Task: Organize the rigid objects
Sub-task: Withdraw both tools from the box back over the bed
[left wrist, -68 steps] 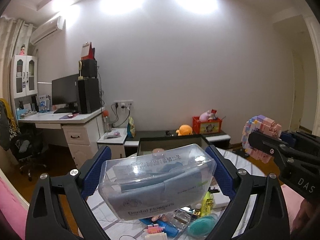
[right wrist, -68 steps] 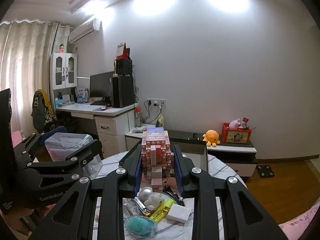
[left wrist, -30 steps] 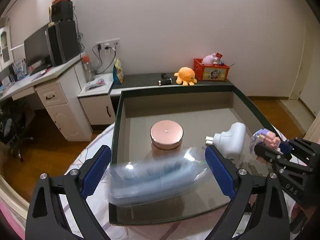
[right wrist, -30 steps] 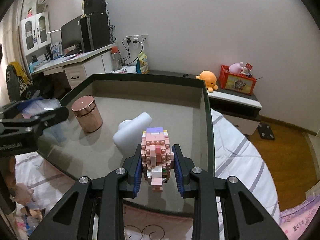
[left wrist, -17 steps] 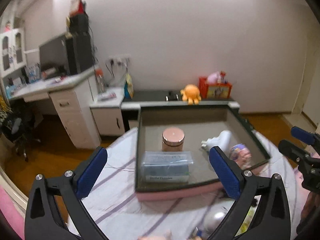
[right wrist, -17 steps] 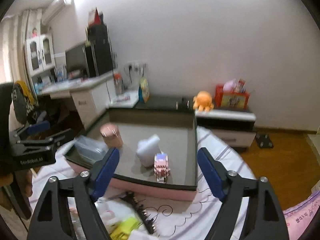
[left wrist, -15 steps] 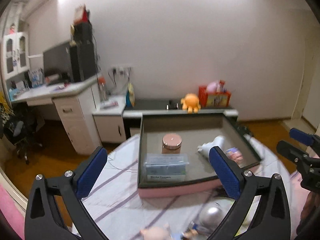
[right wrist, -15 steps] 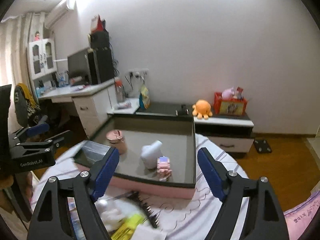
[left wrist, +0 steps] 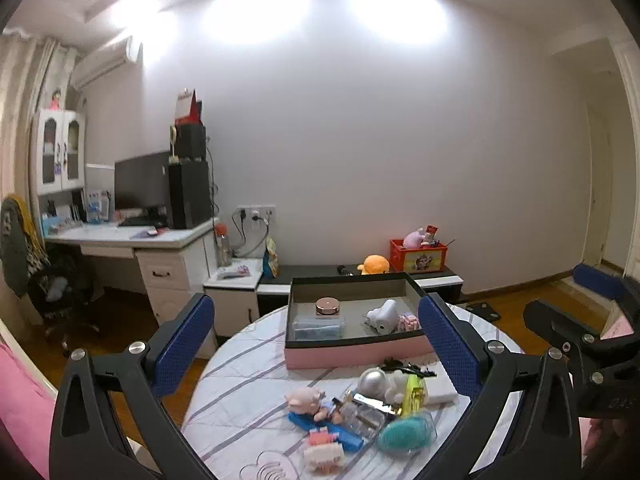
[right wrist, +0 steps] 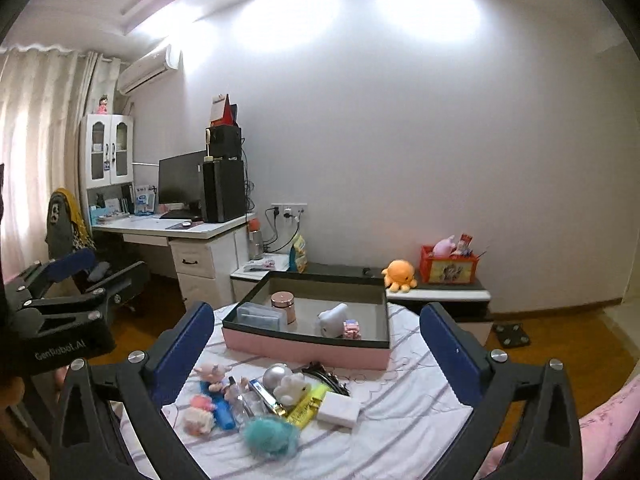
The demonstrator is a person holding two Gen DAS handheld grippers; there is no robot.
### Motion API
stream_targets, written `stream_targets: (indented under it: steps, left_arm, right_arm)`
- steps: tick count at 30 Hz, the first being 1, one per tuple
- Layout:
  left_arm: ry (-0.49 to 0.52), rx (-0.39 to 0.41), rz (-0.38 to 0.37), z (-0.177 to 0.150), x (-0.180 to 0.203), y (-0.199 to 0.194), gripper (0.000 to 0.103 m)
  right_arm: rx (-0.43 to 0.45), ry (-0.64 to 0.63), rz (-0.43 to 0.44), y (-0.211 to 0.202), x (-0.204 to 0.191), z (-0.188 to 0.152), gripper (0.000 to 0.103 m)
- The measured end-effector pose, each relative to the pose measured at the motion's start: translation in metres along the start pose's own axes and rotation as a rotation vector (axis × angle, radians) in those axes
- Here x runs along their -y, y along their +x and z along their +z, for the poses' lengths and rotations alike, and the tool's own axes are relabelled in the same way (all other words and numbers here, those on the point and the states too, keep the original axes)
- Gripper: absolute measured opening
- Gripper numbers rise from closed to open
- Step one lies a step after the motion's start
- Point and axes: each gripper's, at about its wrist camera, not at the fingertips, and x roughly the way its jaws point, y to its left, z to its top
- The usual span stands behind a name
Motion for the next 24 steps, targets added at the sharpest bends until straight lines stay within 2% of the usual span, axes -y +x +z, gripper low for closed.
stream_targets:
  steps: [2, 7, 12, 24]
  left_arm:
    - [0.012, 0.015, -0.008, 0.000, 0.002, -0.014, 0.103]
    - [0.039, 0.042, 0.026, 0.001, 0.008, -0.038, 0.103]
    - [0.037, 0.058, 0.014, 0.001, 0.008, -0.053, 0.103]
    - [0.042, 0.017, 0.023, -0.009, 0.005, -0.048, 0.103]
  right_arm:
    - [0.015, -0.012, -0.019, -0.014, -0.005, -0.001, 0.103]
    - [0.034, -0.012, -0.005, -0.039, -0.011, -0.005, 0.103]
    - [0.045, -0.019, -0.006, -0.051, -0.016, -0.006, 0.103]
    - [0.026, -0.006, -0.021, -0.056, -0.016, -0.013, 0.103]
